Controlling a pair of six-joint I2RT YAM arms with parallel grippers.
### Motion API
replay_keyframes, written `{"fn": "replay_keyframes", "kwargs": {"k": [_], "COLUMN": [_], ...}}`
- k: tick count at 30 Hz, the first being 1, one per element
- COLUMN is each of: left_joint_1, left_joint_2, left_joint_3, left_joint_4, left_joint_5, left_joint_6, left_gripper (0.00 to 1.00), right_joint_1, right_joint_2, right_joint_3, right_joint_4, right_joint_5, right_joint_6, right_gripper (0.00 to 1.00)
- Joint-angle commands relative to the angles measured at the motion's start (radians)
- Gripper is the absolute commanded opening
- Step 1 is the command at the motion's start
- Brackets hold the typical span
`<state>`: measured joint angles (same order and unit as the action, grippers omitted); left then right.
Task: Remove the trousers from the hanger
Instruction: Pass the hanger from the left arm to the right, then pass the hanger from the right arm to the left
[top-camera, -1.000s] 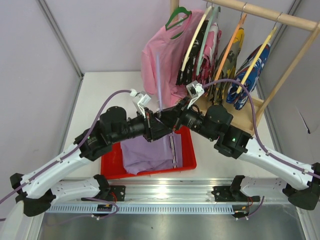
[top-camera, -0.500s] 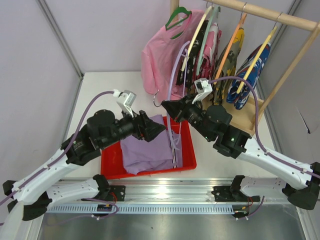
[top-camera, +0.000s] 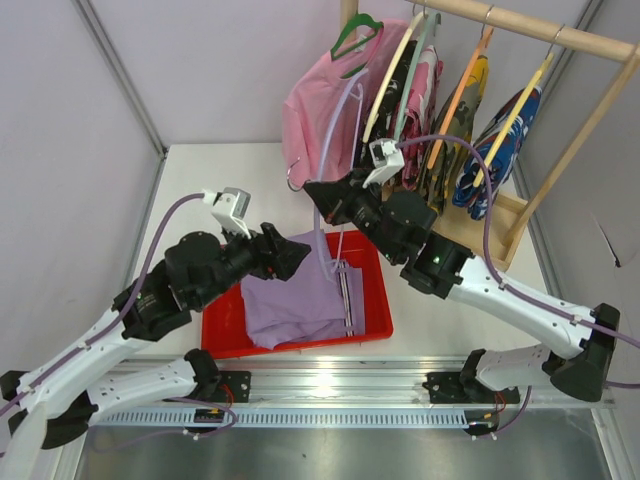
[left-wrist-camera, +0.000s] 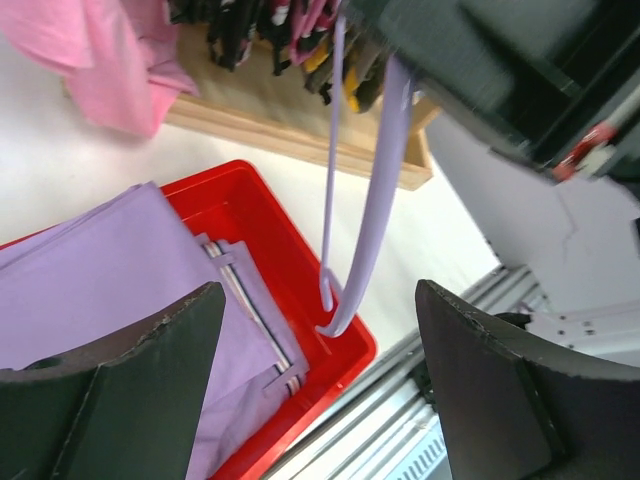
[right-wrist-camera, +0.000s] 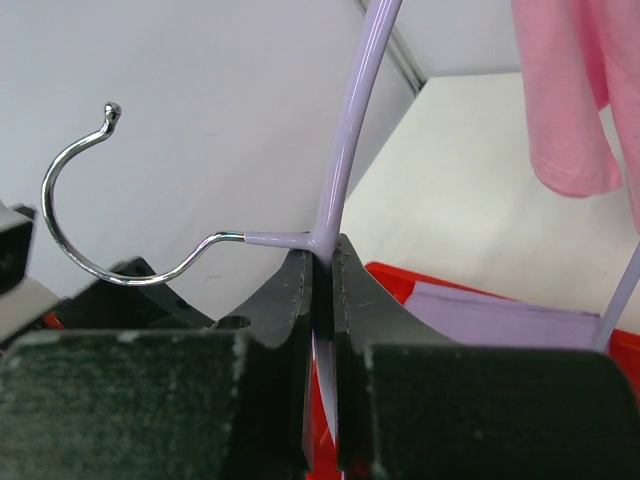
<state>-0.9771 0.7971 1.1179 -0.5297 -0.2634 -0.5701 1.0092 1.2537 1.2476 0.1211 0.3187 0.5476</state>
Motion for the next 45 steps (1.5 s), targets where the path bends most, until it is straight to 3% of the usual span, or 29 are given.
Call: {"fn": "replay_keyframes", "kwargs": {"k": [1,12,20,28,35,45], "left_joint_1": [-0.003,-0.005,-0.005,0.012,0.08,0.184], "left_joint_2": [-0.027,-0.058,0.057,0.053,0.04,0.056], "left_joint_3": [-0.021,-0.119,-0.127,-0.21,-0.239,-0.276], "left_joint_4": [-0.01,0.307,0.49,0.645,0.711,0.743], "left_joint_5": [-0.059,-0.161,-0.059,-0.068,0.07,0.256], "left_joint_6": [0.048,0.297,0.467,0.516,0.513,0.446], "left_gripper": [0.83,0.82,0.73,0.66,0.54,0.53], "right_joint_1": [-0.027,-0.086,-0.09,-0.116,-0.13,-0.133], "right_joint_2": [0.027,0.119,0.15,0.154,0.171,0.173], "right_joint_3": [0.096,0.197,0.248,0.274,0.291,0.288], "right_joint_4": [0.117,0.143,0.129,0.134,0.129,0.13], "right_joint_5": [-0.009,0.046,0.056,0.043,0.017,0.011], "right_joint_6": [0.015,0.182,0.199,0.236,0.267,0.302], "right_gripper": [0.0,0.0,0.0,0.0,0.0,0.0]}}
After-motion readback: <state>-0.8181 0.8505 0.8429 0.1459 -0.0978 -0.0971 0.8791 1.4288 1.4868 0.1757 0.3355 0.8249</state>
